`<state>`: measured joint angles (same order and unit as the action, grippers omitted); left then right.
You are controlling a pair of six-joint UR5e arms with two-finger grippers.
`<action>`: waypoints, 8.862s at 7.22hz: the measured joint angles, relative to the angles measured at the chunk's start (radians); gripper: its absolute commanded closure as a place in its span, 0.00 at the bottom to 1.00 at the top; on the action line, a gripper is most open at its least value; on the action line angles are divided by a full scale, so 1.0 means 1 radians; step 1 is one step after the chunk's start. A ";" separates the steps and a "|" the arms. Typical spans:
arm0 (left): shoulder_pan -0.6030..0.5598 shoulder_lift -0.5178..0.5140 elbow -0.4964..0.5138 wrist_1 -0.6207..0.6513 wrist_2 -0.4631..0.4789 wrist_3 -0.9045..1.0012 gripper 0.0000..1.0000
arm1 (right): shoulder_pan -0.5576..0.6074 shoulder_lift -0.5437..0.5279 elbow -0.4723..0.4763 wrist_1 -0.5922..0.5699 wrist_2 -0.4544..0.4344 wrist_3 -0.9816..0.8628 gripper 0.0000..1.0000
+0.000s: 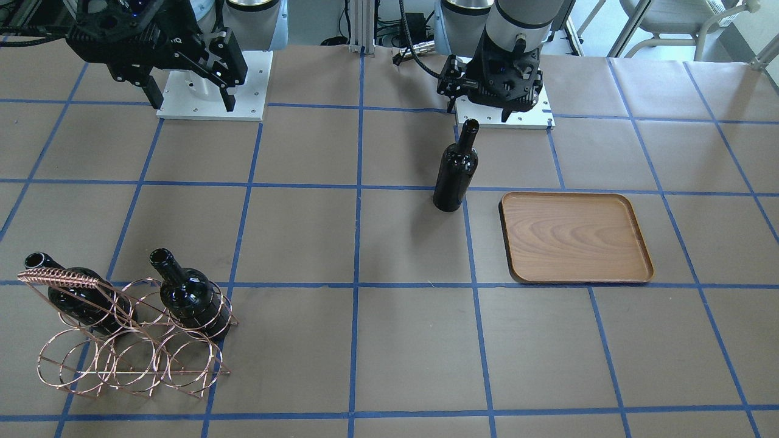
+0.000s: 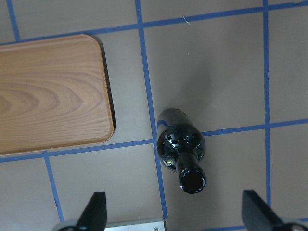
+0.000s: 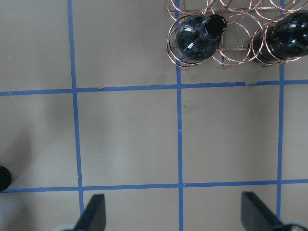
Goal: Take wine from basket and place on tray
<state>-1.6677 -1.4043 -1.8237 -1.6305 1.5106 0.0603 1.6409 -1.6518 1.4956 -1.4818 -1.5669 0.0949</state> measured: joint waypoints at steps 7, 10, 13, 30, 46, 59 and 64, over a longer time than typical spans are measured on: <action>-0.002 -0.080 -0.053 0.037 0.045 0.010 0.12 | 0.001 0.000 0.045 -0.202 -0.021 -0.012 0.00; -0.002 -0.083 -0.060 0.008 0.042 0.010 0.19 | 0.003 -0.006 0.053 -0.194 -0.087 -0.007 0.00; -0.002 -0.085 -0.060 -0.035 0.041 0.011 0.25 | 0.003 -0.008 0.039 -0.122 -0.006 0.004 0.00; 0.095 -0.126 0.095 -0.121 0.103 0.090 1.00 | 0.004 0.002 0.000 -0.030 0.034 0.072 0.00; 0.472 -0.302 0.188 -0.126 0.315 0.649 1.00 | 0.010 0.000 0.008 -0.056 -0.013 0.058 0.00; 0.317 -0.152 0.291 -0.164 0.155 0.152 0.00 | 0.010 -0.009 0.020 -0.064 -0.009 0.059 0.00; 0.112 -0.114 0.295 -0.037 0.128 0.036 0.00 | 0.010 -0.008 0.033 -0.067 -0.009 0.058 0.00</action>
<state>-1.5556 -1.5179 -1.5284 -1.6680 1.6384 0.0965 1.6506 -1.6600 1.5291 -1.5493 -1.5757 0.1534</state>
